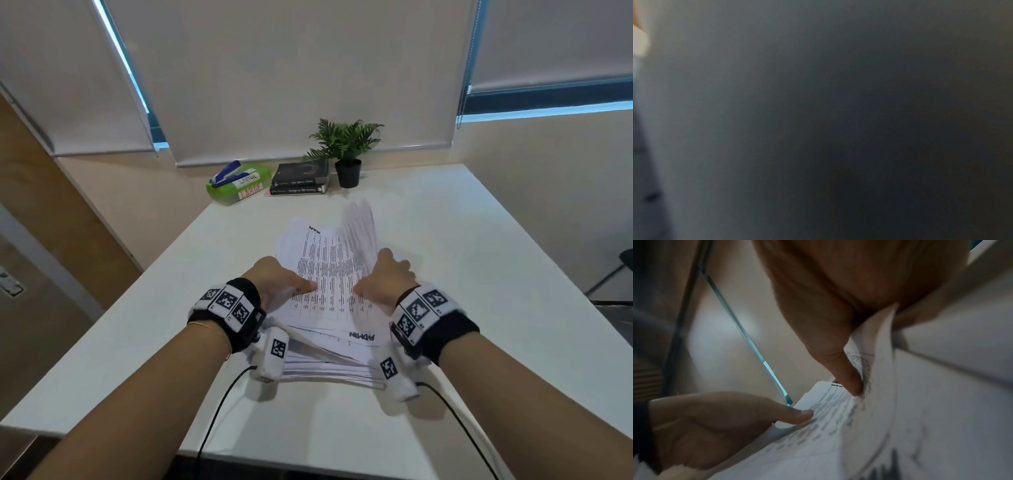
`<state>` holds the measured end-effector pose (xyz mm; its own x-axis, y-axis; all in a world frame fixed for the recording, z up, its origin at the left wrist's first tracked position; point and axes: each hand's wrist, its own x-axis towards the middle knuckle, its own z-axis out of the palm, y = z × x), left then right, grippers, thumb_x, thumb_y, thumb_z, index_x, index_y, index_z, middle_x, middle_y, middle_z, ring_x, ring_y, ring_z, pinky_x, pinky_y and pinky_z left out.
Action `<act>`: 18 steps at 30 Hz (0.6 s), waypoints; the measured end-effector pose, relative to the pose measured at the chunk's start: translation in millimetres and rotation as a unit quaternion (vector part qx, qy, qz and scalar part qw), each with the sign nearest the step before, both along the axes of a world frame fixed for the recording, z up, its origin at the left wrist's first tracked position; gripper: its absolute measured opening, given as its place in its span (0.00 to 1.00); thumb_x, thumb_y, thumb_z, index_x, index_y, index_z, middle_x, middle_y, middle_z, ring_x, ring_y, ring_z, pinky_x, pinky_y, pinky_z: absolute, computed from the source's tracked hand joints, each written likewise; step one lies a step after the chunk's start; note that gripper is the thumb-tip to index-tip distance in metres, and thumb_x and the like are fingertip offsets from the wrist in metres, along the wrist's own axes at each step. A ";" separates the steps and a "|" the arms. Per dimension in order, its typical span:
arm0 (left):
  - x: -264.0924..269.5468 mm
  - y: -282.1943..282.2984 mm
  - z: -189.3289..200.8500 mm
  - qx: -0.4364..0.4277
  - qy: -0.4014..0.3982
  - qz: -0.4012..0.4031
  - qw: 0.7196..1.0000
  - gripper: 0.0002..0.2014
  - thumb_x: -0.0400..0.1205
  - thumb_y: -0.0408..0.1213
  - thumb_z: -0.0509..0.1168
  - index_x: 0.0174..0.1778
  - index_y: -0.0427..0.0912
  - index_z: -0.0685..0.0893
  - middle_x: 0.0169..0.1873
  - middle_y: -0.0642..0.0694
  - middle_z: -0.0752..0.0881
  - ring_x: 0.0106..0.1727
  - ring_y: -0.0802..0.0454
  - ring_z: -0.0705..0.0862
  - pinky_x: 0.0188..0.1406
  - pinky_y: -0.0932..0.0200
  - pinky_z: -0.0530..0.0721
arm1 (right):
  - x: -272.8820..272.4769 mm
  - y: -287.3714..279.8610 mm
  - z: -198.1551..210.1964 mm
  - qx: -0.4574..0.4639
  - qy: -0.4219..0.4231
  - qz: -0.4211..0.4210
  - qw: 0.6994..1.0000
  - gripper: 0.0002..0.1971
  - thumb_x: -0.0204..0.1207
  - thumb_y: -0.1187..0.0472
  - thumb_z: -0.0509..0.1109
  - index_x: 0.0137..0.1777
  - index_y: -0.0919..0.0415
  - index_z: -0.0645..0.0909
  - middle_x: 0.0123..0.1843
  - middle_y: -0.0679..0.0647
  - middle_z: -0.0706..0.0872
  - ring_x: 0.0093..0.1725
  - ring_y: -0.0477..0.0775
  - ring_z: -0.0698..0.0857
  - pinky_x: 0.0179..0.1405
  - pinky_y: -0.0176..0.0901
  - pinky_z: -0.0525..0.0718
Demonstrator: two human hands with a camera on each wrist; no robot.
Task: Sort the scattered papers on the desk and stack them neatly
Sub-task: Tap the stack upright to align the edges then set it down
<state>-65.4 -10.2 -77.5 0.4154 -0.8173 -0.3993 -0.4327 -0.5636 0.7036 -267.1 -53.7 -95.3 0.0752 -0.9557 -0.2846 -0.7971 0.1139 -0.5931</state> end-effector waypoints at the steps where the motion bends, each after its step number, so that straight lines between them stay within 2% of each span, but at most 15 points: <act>1: -5.7 4.9 8.5 -0.017 0.019 0.006 1.000 0.20 0.78 0.42 0.83 0.42 0.30 0.82 0.50 0.43 0.86 0.46 0.53 0.83 0.26 0.73 0.79 | 3.6 0.9 0.1 -0.002 -0.015 0.011 1.000 0.35 0.76 0.59 0.73 0.80 0.56 0.60 0.73 0.65 0.70 0.70 0.71 0.77 0.66 0.62 0.84; 3: -6.6 11.6 14.0 -0.033 0.053 0.028 0.998 0.22 0.78 0.40 0.83 0.34 0.33 0.77 0.38 0.47 0.85 0.26 0.60 0.79 0.10 0.73 0.68 | 6.1 1.5 -1.6 -0.011 -0.059 0.026 0.998 0.34 0.76 0.64 0.69 0.80 0.54 0.58 0.69 0.65 0.74 0.62 0.70 0.83 0.58 0.59 0.88; 4: 3.9 6.9 4.3 -0.026 0.064 0.038 0.997 0.23 0.77 0.41 0.84 0.33 0.33 0.76 0.30 0.48 0.86 0.16 0.60 0.75 0.08 0.71 0.65 | 6.4 2.2 -4.4 -0.015 -0.081 0.023 0.996 0.36 0.76 0.64 0.68 0.81 0.52 0.56 0.67 0.65 0.76 0.60 0.69 0.85 0.55 0.57 0.89; 5: 14.7 0.7 -4.4 -0.004 0.083 0.040 0.996 0.25 0.73 0.43 0.87 0.33 0.31 0.78 0.28 0.48 0.89 0.12 0.59 0.72 0.10 0.70 0.66 | 5.4 4.3 -6.6 -0.020 -0.095 0.016 0.995 0.37 0.75 0.64 0.68 0.82 0.50 0.55 0.67 0.65 0.76 0.58 0.69 0.85 0.56 0.58 0.89; 6: 23.8 -4.6 -9.6 0.012 0.110 0.042 0.993 0.30 0.64 0.47 0.92 0.39 0.27 0.84 0.30 0.43 0.92 0.15 0.55 0.77 0.16 0.69 0.73 | 4.0 5.7 -8.8 -0.027 -0.103 0.006 0.994 0.38 0.75 0.63 0.69 0.82 0.48 0.55 0.67 0.65 0.75 0.59 0.70 0.85 0.58 0.60 0.89; 7: 31.6 -6.2 -13.7 0.022 0.127 0.036 0.991 0.41 0.54 0.49 0.95 0.51 0.25 0.88 0.40 0.36 0.95 0.26 0.49 0.87 0.29 0.63 0.85 | 3.0 7.3 -10.6 -0.034 -0.108 -0.002 0.994 0.38 0.75 0.63 0.70 0.81 0.47 0.56 0.67 0.64 0.73 0.58 0.70 0.84 0.58 0.61 0.89; 8: 39.5 -8.5 -22.0 0.042 0.146 0.035 0.988 0.51 0.48 0.49 0.96 0.63 0.27 0.87 0.51 0.33 0.95 0.44 0.38 0.94 0.48 0.49 0.93 | 1.8 8.5 -12.7 -0.038 -0.121 -0.006 0.992 0.37 0.75 0.63 0.71 0.80 0.47 0.59 0.67 0.63 0.73 0.57 0.69 0.84 0.55 0.59 0.90; 9: 47.1 -13.6 -30.5 0.060 0.171 0.029 0.983 0.56 0.48 0.48 0.97 0.71 0.29 0.84 0.59 0.32 0.93 0.58 0.31 0.93 0.61 0.36 0.90 | 0.8 8.2 -14.3 -0.043 -0.143 -0.005 0.989 0.36 0.74 0.64 0.72 0.79 0.48 0.61 0.66 0.62 0.76 0.55 0.66 0.85 0.52 0.58 0.91; 10: 51.9 -15.8 -35.6 0.067 0.188 0.018 0.980 0.55 0.51 0.46 0.97 0.73 0.31 0.83 0.62 0.32 0.92 0.64 0.28 0.91 0.66 0.31 0.87 | 0.3 8.0 -15.5 -0.051 -0.176 0.000 0.983 0.34 0.74 0.66 0.73 0.77 0.49 0.63 0.64 0.60 0.80 0.54 0.64 0.86 0.51 0.58 0.92; 11: 53.1 -13.1 -35.0 0.064 0.201 0.012 0.977 0.52 0.54 0.45 0.96 0.73 0.31 0.84 0.61 0.33 0.92 0.62 0.29 0.91 0.64 0.34 0.88 | -0.9 8.4 -15.8 -0.057 -0.212 0.001 0.976 0.33 0.73 0.68 0.74 0.75 0.50 0.66 0.62 0.60 0.82 0.54 0.63 0.87 0.51 0.61 0.92; 13: 53.9 -4.9 -30.9 0.025 0.195 0.007 0.980 0.45 0.56 0.46 0.95 0.67 0.29 0.89 0.55 0.35 0.93 0.52 0.36 0.89 0.58 0.48 0.89 | -3.9 7.0 -15.2 -0.063 -0.288 -0.008 0.956 0.31 0.72 0.72 0.76 0.71 0.51 0.70 0.60 0.61 0.84 0.56 0.63 0.88 0.54 0.63 0.92; 14: 54.1 -0.3 -29.6 0.001 0.193 0.006 0.981 0.46 0.54 0.48 0.96 0.65 0.29 0.90 0.57 0.36 0.93 0.53 0.38 0.87 0.61 0.50 0.87 | -6.1 6.9 -13.0 -0.060 -0.326 -0.013 0.943 0.31 0.73 0.73 0.77 0.70 0.51 0.71 0.60 0.60 0.85 0.56 0.63 0.89 0.55 0.63 0.92; 15: 56.3 2.2 -30.4 -0.026 0.201 0.003 0.979 0.47 0.51 0.50 0.96 0.64 0.30 0.91 0.59 0.36 0.93 0.58 0.39 0.87 0.68 0.48 0.84 | -8.2 6.4 -9.0 -0.059 -0.361 -0.012 0.930 0.31 0.73 0.73 0.79 0.69 0.49 0.71 0.60 0.59 0.87 0.56 0.62 0.90 0.55 0.62 0.92; 16: 57.5 6.5 -29.0 -0.057 0.208 -0.005 0.977 0.48 0.52 0.52 0.95 0.65 0.32 0.90 0.61 0.39 0.94 0.64 0.41 0.86 0.69 0.49 0.82 | -9.8 6.1 -3.9 -0.063 -0.392 -0.006 0.918 0.31 0.74 0.73 0.80 0.69 0.48 0.72 0.60 0.58 0.89 0.55 0.61 0.92 0.53 0.59 0.93; 18: 63.3 7.2 -26.4 -0.126 0.245 -0.021 0.961 0.50 0.61 0.51 0.93 0.76 0.34 0.82 0.65 0.43 0.93 0.74 0.48 0.81 0.66 0.49 0.80 | -14.5 4.3 11.4 -0.080 -0.446 0.020 0.891 0.34 0.74 0.73 0.81 0.71 0.44 0.71 0.59 0.55 0.92 0.53 0.57 0.94 0.47 0.49 0.93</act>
